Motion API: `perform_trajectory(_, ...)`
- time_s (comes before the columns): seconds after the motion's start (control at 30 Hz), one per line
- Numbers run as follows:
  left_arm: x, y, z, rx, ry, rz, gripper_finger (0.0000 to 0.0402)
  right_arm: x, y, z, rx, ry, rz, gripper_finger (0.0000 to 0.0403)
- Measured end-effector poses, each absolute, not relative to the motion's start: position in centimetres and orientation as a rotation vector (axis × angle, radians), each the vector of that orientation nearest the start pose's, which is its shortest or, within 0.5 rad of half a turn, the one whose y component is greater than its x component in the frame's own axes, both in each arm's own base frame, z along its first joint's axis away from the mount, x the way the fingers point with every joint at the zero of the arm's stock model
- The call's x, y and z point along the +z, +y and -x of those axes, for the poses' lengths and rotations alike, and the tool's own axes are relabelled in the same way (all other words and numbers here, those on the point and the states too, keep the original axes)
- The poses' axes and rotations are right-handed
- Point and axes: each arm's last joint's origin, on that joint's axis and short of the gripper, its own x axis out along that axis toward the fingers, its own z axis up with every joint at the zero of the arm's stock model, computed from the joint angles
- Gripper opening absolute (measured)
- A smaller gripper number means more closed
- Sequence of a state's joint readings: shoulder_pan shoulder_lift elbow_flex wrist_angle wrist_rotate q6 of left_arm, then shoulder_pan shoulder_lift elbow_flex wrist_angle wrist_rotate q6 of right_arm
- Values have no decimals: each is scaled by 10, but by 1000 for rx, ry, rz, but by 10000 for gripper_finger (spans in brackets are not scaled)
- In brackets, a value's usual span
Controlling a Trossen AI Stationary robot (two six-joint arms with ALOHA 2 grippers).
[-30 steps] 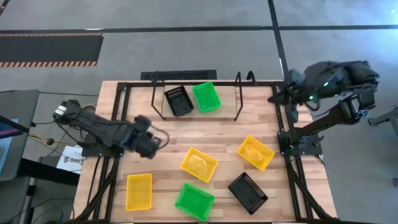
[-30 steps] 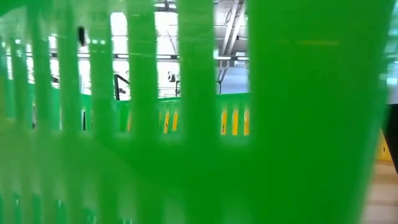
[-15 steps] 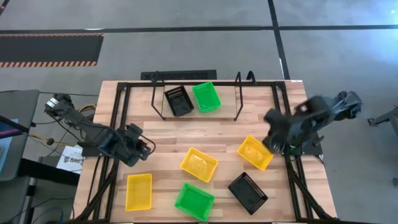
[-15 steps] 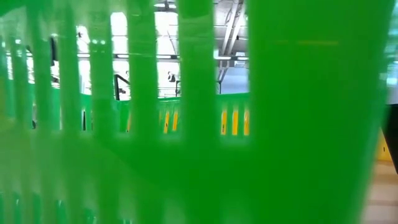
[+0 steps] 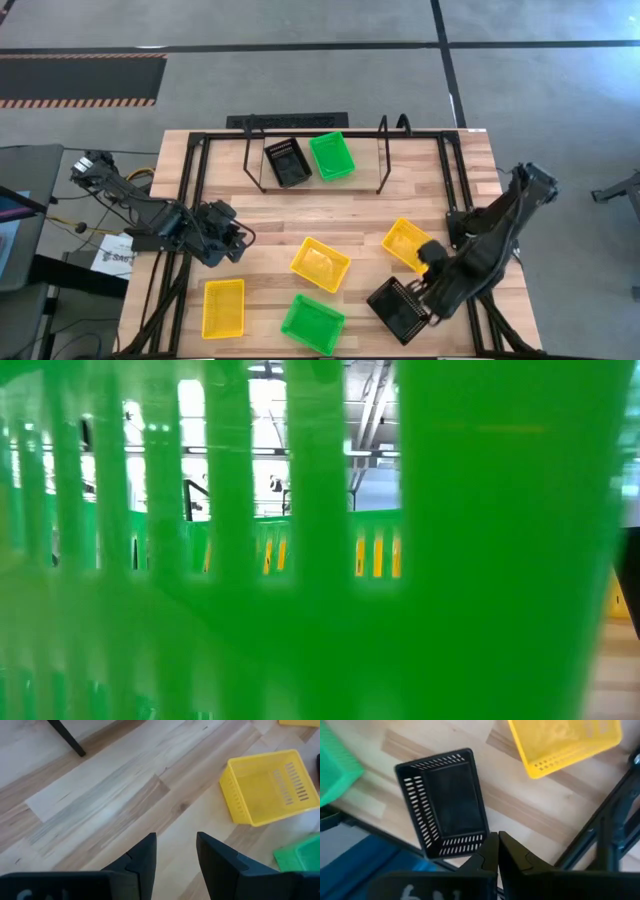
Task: Stack baskets on shelf by color
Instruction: Stack the black bin on top of the black bin
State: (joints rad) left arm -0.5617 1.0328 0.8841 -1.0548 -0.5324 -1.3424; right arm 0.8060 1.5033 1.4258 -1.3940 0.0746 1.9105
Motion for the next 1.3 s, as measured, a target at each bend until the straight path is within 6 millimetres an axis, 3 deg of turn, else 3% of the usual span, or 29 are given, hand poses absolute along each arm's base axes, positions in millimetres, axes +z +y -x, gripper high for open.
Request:
perform_trajectory(0.27, 267, -77, -151, 623, 808, 591, 125, 273, 215, -212, -755, 1346, -874, 97)
perform_trajectory(0.5, 268, -79, -154, 595, 795, 587, 125, 250, 217, -230, -778, 1395, -787, 186)
perform_trajectory(0.63, 268, -79, -155, 583, 792, 581, 125, 235, 217, -233, -795, 1409, -765, 215)
perform_trajectory(1.03, 269, -80, -155, 576, 785, 590, 125, 182, 212, -216, -728, 1469, -826, 205)
perform_trajectory(1.3, 270, -81, -157, 570, 776, 599, 125, 168, 211, -218, -671, 1461, -887, 199)
